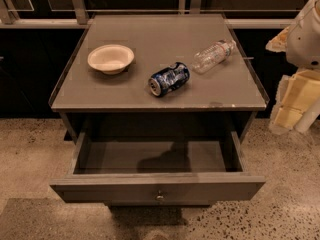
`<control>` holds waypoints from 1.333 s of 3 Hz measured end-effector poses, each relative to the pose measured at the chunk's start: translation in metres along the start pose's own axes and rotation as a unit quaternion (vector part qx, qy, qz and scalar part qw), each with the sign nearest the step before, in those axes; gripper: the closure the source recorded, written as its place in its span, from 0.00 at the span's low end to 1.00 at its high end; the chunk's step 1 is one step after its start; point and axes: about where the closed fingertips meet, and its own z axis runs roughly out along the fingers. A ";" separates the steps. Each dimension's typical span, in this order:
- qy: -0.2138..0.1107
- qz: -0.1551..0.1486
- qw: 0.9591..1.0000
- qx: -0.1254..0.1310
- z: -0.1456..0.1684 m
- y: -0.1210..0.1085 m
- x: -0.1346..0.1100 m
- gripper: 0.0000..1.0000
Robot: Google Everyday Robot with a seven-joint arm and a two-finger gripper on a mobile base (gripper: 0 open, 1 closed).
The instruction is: Place pepsi can into top drawer
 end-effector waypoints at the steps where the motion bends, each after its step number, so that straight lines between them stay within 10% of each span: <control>1: -0.006 0.004 1.000 0.008 -0.003 -0.001 -0.001 0.00; 3: -0.084 -0.061 0.994 0.039 0.003 -0.065 -0.046 0.00; 4: -0.135 -0.109 0.983 0.053 0.005 -0.101 -0.091 0.00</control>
Offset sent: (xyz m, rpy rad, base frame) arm 0.0618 0.0009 0.0263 0.0941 -0.1453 0.0874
